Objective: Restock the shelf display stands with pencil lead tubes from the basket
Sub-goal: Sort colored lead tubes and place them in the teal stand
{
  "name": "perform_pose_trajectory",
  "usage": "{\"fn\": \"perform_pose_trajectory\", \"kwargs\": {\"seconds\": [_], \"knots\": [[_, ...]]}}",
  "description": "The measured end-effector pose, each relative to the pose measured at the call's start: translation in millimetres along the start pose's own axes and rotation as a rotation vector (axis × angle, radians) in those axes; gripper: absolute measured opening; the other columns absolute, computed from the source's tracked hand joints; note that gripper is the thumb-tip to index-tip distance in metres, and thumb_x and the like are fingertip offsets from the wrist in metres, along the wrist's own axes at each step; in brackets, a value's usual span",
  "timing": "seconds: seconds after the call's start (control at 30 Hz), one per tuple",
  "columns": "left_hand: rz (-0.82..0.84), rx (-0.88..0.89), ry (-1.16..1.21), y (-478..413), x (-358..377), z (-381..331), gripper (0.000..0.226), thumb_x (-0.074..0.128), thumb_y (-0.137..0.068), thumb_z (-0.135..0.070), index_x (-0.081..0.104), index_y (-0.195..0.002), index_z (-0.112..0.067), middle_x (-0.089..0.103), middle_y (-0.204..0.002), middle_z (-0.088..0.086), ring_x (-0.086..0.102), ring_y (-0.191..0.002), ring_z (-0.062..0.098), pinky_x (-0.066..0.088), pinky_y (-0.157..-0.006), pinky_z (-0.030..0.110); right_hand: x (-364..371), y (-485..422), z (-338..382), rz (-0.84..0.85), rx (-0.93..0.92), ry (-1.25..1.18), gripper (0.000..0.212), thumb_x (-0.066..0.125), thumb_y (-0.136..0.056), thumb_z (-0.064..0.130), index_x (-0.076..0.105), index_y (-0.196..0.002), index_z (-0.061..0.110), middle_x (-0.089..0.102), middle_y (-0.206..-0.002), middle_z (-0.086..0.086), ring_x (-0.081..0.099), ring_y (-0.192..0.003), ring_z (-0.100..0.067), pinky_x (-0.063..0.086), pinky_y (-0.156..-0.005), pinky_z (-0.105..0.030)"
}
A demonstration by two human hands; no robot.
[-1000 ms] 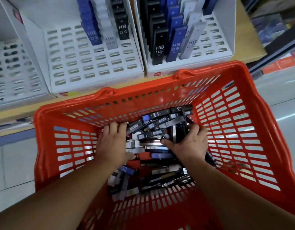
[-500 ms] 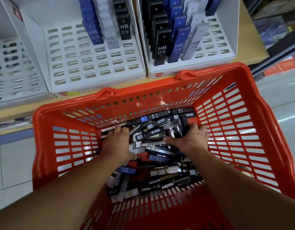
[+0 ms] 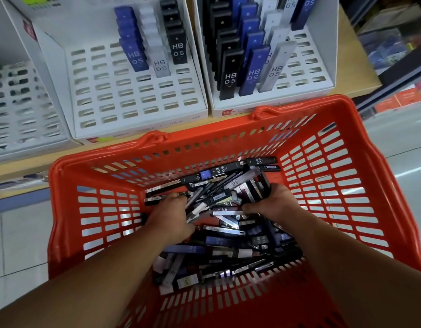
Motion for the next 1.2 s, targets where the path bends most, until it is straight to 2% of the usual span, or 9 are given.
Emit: {"fn": "perform_pose_trajectory", "kwargs": {"seconds": [0.1, 0.2, 0.4, 0.5, 0.7, 0.87, 0.97, 1.07, 1.2], "knots": [[0.021, -0.039, 0.083, 1, -2, 3, 0.031, 0.080, -0.079, -0.030, 0.050, -0.084, -0.021, 0.056, -0.083, 0.000, 0.054, -0.069, 0.014, 0.034, -0.051, 0.027, -7, 1, 0, 0.029, 0.024, -0.068, 0.039, 0.092, -0.071, 0.010, 0.068, -0.098, 0.025, 0.076, -0.096, 0.004, 0.072, -0.093, -0.017, 0.057, -0.081, -0.030], [0.050, -0.032, 0.120, 8, -8, -3, 0.027, 0.075, -0.083, -0.026, 0.048, -0.087, -0.020, 0.054, -0.079, 0.002, 0.052, -0.065, 0.016, 0.032, -0.050, 0.026, -14, 5, 4, 0.042, 0.021, -0.075, 0.030, 0.083, -0.082, 0.008, 0.066, -0.097, 0.026, 0.075, -0.096, 0.001, 0.070, -0.090, -0.016, 0.051, -0.068, -0.027], [0.094, -0.065, 0.272, 29, -15, -14, 0.030, 0.073, -0.076, -0.032, 0.058, -0.101, -0.026, 0.064, -0.092, -0.002, 0.062, -0.082, 0.016, 0.057, -0.073, 0.033, -14, 20, 11, 0.060, 0.021, -0.049, 0.023, 0.073, -0.089, 0.008, 0.064, -0.104, 0.022, 0.072, -0.103, -0.005, 0.067, -0.099, -0.023, 0.051, -0.078, -0.034], [0.101, -0.093, 0.358, 44, -17, -18, 0.035, 0.073, -0.067, -0.039, 0.064, -0.099, -0.027, 0.069, -0.091, -0.005, 0.066, -0.084, 0.016, 0.059, -0.078, 0.032, -18, 30, 13, 0.015, 0.017, 0.028, 0.022, 0.069, -0.090, 0.008, 0.064, -0.108, 0.020, 0.070, -0.100, -0.006, 0.065, -0.096, -0.023, 0.052, -0.080, -0.034], [0.156, -0.112, 0.475, 72, -23, -24, 0.025, 0.081, -0.078, -0.026, 0.060, -0.092, -0.026, 0.067, -0.088, -0.002, 0.065, -0.081, 0.014, 0.048, -0.067, 0.025, -27, 58, 6, -0.060, 0.029, 0.096, 0.019, 0.067, -0.088, 0.003, 0.066, -0.101, 0.017, 0.073, -0.088, -0.009, 0.073, -0.079, -0.026, 0.064, -0.068, -0.038], [0.182, -0.086, 0.525, 88, -33, -30, 0.027, 0.079, -0.083, -0.019, 0.059, -0.101, -0.023, 0.066, -0.087, 0.000, 0.064, -0.068, 0.011, 0.044, -0.050, 0.018, -25, 86, -1, 0.032, 0.074, 0.001, 0.016, 0.066, -0.091, 0.002, 0.060, -0.098, 0.016, 0.064, -0.081, -0.007, 0.061, -0.067, -0.019, 0.051, -0.052, -0.028], [0.196, -0.066, 0.556, 99, -41, -34, 0.025, 0.077, -0.084, -0.012, 0.058, -0.099, -0.020, 0.071, -0.080, 0.005, 0.067, -0.056, 0.010, 0.050, -0.052, 0.023, -27, 99, 2, 0.058, 0.089, -0.028, 0.016, 0.070, -0.091, 0.008, 0.061, -0.103, 0.012, 0.053, -0.070, -0.005, 0.047, -0.053, -0.016, 0.038, -0.044, -0.024], [0.191, -0.039, 0.591, 108, -56, -41, 0.028, 0.077, -0.083, -0.012, 0.058, -0.103, -0.016, 0.066, -0.084, 0.006, 0.064, -0.057, 0.013, 0.049, -0.049, 0.023, -30, 113, 22, 0.068, 0.056, 0.042, 0.020, 0.078, -0.088, 0.016, 0.062, -0.099, 0.012, 0.056, -0.073, -0.006, 0.050, -0.053, -0.018, 0.041, -0.042, -0.023], [0.140, 0.008, 0.620, 124, -87, -54, 0.026, 0.080, -0.080, -0.015, 0.061, -0.097, -0.014, 0.063, -0.080, 0.005, 0.058, -0.059, 0.017, 0.046, -0.051, 0.025, -36, 138, 54, 0.063, -0.035, 0.079, 0.014, 0.077, -0.084, 0.013, 0.064, -0.088, 0.010, 0.059, -0.066, -0.005, 0.049, -0.039, -0.012, 0.039, -0.040, -0.019]]}}
Point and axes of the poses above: each hand's wrist, its own y-axis away from the middle knuckle, its own x-axis out of the palm, z = x × y, the point moved 10 cm from there along -y, towards the middle knuckle
